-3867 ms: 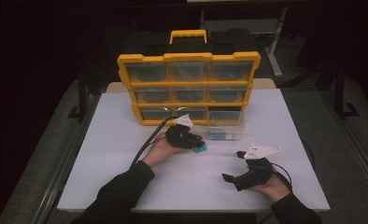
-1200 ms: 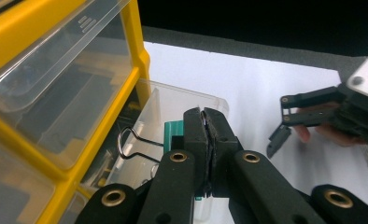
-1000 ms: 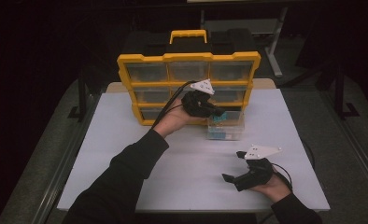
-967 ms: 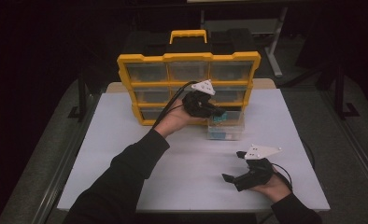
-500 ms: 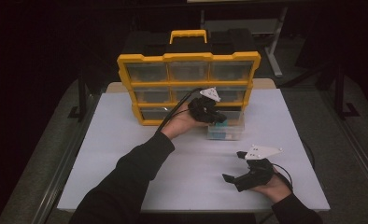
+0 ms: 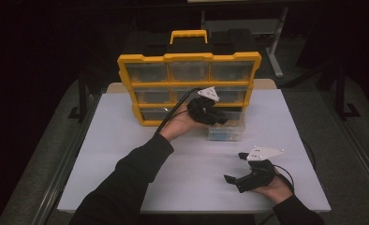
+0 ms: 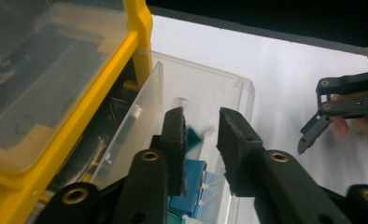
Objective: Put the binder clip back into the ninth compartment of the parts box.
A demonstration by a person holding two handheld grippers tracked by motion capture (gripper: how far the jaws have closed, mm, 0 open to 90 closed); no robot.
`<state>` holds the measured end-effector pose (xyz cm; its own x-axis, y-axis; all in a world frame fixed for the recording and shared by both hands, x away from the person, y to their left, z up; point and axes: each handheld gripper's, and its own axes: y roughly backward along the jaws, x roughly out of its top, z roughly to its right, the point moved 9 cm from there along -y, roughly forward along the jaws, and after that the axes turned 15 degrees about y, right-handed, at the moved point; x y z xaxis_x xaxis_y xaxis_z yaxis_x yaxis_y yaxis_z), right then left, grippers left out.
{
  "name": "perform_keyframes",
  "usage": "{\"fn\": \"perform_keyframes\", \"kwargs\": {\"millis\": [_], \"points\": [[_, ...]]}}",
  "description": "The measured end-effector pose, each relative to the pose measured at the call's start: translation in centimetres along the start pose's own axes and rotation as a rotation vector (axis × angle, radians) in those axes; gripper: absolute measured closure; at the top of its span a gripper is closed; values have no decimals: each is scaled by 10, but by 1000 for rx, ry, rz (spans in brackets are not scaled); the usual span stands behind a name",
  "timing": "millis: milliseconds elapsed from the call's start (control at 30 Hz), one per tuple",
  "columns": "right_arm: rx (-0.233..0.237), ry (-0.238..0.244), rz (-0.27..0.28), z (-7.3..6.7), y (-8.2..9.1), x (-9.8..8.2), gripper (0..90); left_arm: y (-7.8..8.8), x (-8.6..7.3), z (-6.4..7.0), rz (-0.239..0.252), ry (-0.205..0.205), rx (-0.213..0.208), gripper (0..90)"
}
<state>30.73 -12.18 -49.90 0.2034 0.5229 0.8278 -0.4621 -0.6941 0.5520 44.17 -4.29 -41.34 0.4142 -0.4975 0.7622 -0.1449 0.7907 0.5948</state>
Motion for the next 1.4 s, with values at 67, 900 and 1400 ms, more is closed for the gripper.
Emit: {"fn": "perform_keyframes", "kwargs": {"millis": [67, 900, 1400], "points": [[0, 2, 1, 0, 0, 0, 0, 4, 1, 1, 9, -1, 4, 662], [1, 10, -19, -1, -4, 0, 0, 82, -66, -19, 92, 93, 89, 183], [-2, 13, -24, -1, -4, -1, 0, 96, -127, -22, 76, 140, 146, 48]]}}
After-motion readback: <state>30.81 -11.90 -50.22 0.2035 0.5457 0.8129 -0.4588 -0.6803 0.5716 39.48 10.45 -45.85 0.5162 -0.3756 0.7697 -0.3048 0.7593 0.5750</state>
